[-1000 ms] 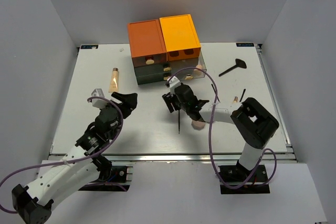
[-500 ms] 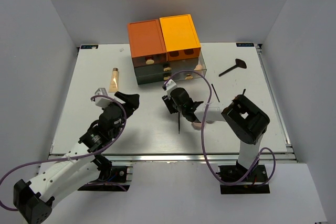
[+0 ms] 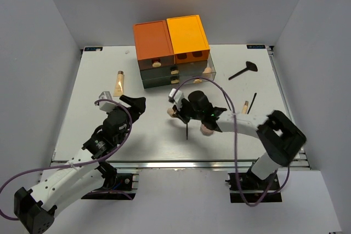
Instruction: Organize the makeup
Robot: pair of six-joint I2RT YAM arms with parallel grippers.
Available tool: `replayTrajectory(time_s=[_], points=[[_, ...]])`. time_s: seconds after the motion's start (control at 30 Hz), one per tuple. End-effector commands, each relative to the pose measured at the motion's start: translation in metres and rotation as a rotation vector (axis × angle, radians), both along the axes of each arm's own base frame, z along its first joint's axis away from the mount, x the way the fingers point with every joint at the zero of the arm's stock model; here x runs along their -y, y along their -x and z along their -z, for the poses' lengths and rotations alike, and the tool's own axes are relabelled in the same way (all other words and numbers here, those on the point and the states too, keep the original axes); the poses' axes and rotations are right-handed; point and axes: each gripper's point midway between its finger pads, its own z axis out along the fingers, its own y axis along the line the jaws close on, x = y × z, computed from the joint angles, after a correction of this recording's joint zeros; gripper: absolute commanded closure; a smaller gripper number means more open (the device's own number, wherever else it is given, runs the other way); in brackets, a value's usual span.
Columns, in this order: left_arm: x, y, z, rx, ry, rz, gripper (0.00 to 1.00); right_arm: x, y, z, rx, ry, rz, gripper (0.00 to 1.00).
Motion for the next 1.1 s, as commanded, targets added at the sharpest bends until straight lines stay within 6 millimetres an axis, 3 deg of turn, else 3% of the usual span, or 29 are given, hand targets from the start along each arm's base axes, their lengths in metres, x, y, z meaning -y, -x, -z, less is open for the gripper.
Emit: replayTrajectory(time_s=[0.0,0.03,0.1,0.2,0.3,0.37,0.4,0.43,0.47,0.53,0.63,0.7,0.83,1.07], points=[[0.002,-0.003,-0.008,0.027,0.016,0.004,0.19,-0.019,0.073,-0.057,0.075,-0.126,-0.529,1.0],[0.003,-0.003,-0.008,0.031,0.017,0.005,0.19,-0.017,0.094,-0.081,0.108,-0.177,-0.646,1.0],[0.003,-0.005,-0.007,0.03,0.007,0.003,0.18,-0.014,0.101,-0.102,0.175,-0.207,-0.688,1.0],[0.004,-0.007,-0.009,0.038,0.006,0.0,0.17,-0.011,0.089,-0.156,0.34,-0.273,-0.612,1.0],[0.008,-0.01,-0.01,0.041,0.004,0.01,0.14,0.006,0.033,-0.212,0.404,-0.348,-0.274,1.0],[0.015,-0.013,-0.008,0.034,0.001,0.032,0.12,0.03,-0.018,-0.221,0.347,-0.335,-0.058,1.0],[0.018,-0.015,-0.007,0.03,0.0,0.039,0.12,0.035,-0.034,-0.253,0.328,-0.379,0.008,1.0],[0.023,-0.019,-0.009,0.04,0.01,0.047,0.11,0.043,-0.052,-0.239,0.264,-0.332,0.077,1.0],[0.027,-0.02,-0.01,0.043,0.018,0.061,0.1,0.059,-0.069,-0.245,0.26,-0.328,0.127,1.0],[0.034,-0.026,-0.012,0.053,0.032,0.068,0.08,0.068,-0.082,-0.267,0.333,-0.339,0.145,1.0],[0.044,-0.032,-0.021,0.074,0.04,0.097,0.07,0.074,-0.09,-0.277,0.412,-0.32,0.134,1.0],[0.052,-0.037,-0.022,0.071,0.027,0.118,0.07,0.069,-0.099,-0.272,0.397,-0.286,0.123,1.0],[0.06,-0.045,-0.022,0.066,0.013,0.139,0.07,0.068,-0.11,-0.239,0.318,-0.211,0.106,1.0],[0.061,-0.045,-0.021,0.062,0.011,0.145,0.07,0.08,-0.132,-0.212,0.263,-0.13,0.128,0.72]])
